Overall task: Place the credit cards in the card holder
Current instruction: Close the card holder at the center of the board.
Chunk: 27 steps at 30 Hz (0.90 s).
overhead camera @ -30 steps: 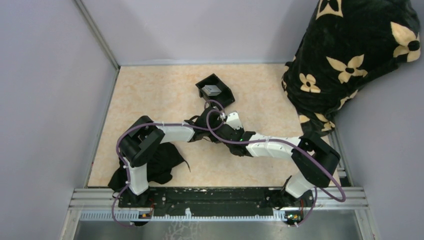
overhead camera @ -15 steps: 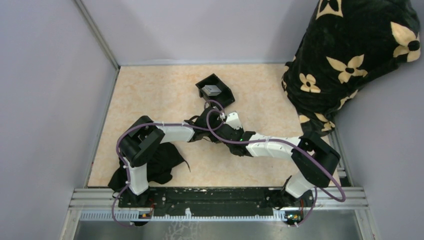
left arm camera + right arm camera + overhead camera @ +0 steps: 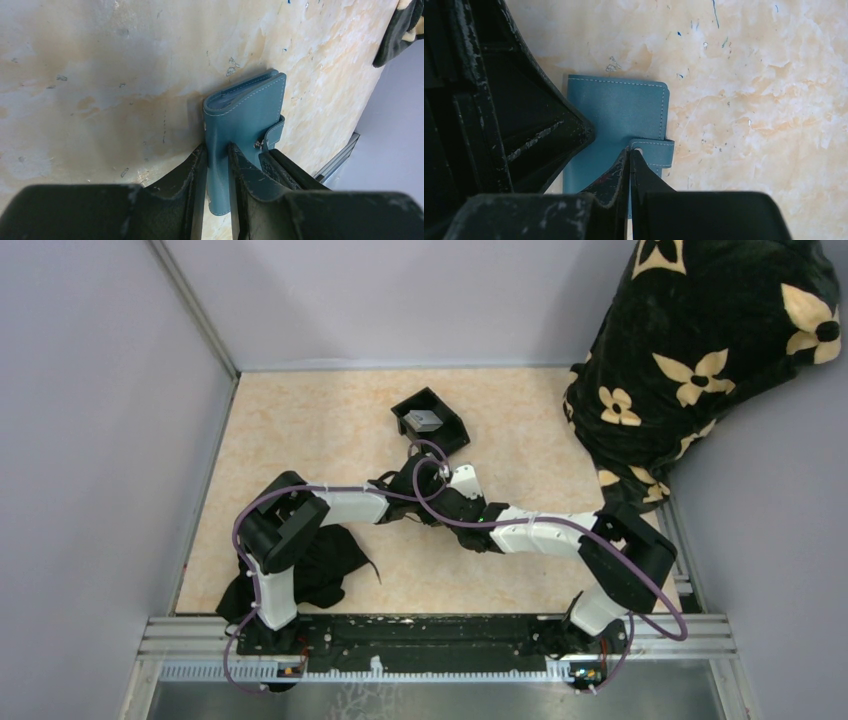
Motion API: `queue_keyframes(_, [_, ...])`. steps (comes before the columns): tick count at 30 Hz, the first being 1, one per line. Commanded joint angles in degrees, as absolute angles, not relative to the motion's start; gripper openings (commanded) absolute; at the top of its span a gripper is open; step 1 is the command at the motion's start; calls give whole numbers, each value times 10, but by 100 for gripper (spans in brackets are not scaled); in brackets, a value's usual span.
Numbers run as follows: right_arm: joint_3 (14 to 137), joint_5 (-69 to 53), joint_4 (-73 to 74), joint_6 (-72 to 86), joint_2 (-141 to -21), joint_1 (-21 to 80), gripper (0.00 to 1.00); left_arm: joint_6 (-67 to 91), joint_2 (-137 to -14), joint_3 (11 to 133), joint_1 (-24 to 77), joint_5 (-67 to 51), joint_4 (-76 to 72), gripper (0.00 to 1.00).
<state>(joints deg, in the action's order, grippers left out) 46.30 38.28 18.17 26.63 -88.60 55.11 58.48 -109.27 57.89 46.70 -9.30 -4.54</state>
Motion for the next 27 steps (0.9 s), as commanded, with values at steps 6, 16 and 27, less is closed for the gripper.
queue_keyframes(6, [498,354,158,223,-904,564,0,550,-1144,548,469,-11,62,29])
queue_keyframes(16, [497,344,156,224,-914,561,0,550,-1144,548,469,-12,63,29])
queue_keyframes(27, [485,340,164,247,-915,547,0,550,-1146,546,469,-12,63,29])
